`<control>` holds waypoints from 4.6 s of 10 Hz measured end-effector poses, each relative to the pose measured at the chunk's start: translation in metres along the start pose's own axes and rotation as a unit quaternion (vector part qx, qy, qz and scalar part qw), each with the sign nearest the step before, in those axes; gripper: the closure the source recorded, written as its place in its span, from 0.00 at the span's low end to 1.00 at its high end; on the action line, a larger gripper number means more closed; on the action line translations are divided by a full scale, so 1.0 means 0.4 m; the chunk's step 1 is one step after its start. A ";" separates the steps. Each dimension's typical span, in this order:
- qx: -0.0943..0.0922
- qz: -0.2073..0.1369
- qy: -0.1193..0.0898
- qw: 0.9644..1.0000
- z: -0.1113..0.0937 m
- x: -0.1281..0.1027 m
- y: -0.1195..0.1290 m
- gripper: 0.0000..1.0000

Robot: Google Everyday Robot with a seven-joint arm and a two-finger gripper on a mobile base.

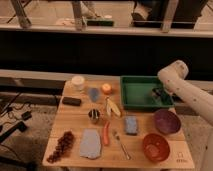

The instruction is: Wipe tray with brush

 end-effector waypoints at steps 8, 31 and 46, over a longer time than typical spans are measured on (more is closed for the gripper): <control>0.033 -0.029 -0.005 0.999 0.050 -0.111 -0.092 0.82; -0.037 -0.097 -0.134 0.986 -0.169 -0.221 0.234 0.82; -0.018 0.023 -0.034 0.999 -0.090 0.066 0.045 0.82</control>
